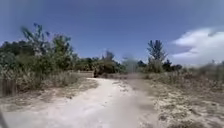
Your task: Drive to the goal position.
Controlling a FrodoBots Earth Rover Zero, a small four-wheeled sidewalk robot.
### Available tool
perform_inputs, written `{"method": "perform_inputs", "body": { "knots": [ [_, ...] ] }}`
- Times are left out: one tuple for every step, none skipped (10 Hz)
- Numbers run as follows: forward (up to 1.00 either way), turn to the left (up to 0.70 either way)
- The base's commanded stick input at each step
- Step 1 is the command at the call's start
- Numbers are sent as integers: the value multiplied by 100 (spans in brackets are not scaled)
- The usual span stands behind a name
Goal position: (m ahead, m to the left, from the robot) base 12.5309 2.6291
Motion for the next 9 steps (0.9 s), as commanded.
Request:
{"method": "perform_inputs", "body": {
  "knots": [
    [45, 2],
    [45, 2],
    [45, 2],
    [45, 2],
    [45, 2],
    [45, 2],
    [45, 2],
    [45, 2],
    [45, 2]
  ]
}}
